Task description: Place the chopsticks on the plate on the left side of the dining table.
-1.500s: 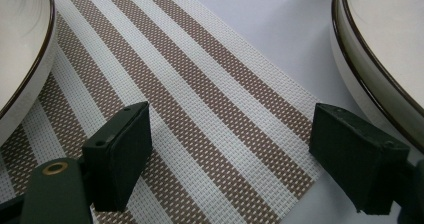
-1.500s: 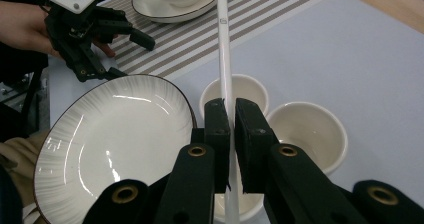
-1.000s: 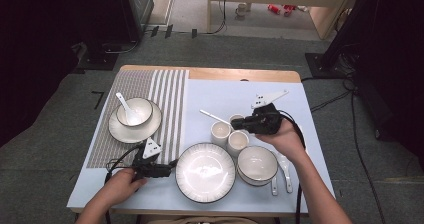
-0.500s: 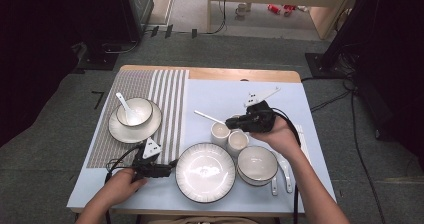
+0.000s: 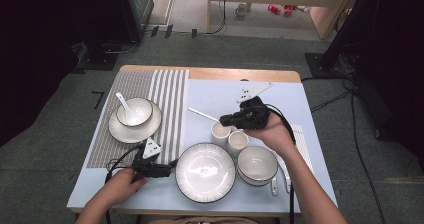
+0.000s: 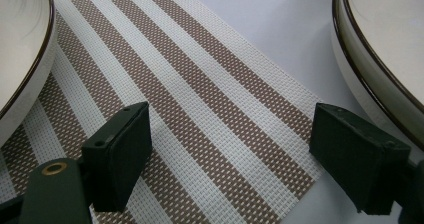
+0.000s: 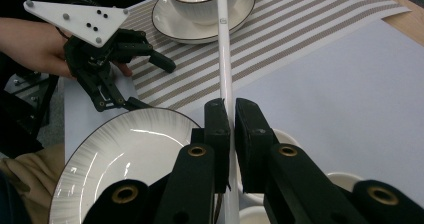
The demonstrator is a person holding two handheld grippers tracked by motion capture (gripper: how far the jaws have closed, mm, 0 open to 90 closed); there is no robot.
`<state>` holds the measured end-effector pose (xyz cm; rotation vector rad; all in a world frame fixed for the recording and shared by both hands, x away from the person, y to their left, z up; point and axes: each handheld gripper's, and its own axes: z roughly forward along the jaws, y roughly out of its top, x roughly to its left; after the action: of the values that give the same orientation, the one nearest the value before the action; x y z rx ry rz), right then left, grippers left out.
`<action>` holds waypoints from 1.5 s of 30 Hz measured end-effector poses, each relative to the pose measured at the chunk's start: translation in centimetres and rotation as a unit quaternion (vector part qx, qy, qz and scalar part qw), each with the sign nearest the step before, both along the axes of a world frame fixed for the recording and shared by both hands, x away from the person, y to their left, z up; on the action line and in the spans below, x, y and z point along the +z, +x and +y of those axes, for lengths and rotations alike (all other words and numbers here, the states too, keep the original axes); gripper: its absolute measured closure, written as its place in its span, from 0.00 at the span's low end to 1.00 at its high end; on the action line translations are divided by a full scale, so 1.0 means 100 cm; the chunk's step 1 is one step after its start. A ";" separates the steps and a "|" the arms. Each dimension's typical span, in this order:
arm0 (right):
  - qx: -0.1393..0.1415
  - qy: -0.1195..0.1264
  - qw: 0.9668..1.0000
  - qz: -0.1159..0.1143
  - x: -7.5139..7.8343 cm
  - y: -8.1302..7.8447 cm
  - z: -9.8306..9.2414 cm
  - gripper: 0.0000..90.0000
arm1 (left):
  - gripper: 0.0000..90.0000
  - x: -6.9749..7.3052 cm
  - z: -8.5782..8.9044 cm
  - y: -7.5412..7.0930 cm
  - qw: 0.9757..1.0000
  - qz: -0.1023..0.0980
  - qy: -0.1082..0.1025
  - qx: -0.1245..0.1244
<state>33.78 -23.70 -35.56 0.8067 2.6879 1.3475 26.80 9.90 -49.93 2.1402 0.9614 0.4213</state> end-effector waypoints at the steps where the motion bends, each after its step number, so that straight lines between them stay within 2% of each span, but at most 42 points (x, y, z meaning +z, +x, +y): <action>1: 0.001 0.001 1.000 -0.002 0.000 0.001 0.001 0.95 | 0.19 0.000 0.000 0.000 1.000 -0.001 0.001 0.000; 10: 0.014 -0.004 1.000 -0.006 0.001 0.002 0.014 0.95 | 0.19 0.000 0.000 0.000 1.000 0.000 0.002 -0.001; 13: 0.014 0.000 1.000 0.004 0.001 0.003 0.020 0.95 | 0.19 0.000 0.000 0.000 1.000 0.000 0.000 0.000; 21: 0.028 -0.014 1.000 0.001 0.001 0.003 0.036 0.95 | 0.19 0.000 0.000 0.000 1.000 -0.001 0.000 0.000; 23: 0.026 -0.018 0.999 0.001 0.002 0.004 0.036 0.95 | 0.19 0.000 0.000 0.000 1.000 -0.001 0.001 0.000; 28: 0.030 -0.010 0.999 -0.004 0.000 0.007 0.037 0.95 | 0.19 0.000 0.000 0.000 1.000 -0.001 0.000 0.000; 34: 0.027 -0.016 1.000 0.002 -0.002 0.011 0.043 0.95 | 0.19 0.000 0.000 0.000 1.000 -0.001 0.001 0.000; 39: 0.033 -0.017 0.999 -0.005 -0.001 0.012 0.051 0.95 | 0.19 0.000 0.000 0.000 1.000 0.000 0.000 0.000; 45: 0.028 -0.020 0.999 0.000 0.000 0.014 0.055 0.95 | 0.19 0.000 0.000 0.000 1.000 0.000 0.000 0.000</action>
<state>35.22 -18.17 -35.54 0.7348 2.7479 1.3008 26.82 9.89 -49.93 2.1392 0.9618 0.4225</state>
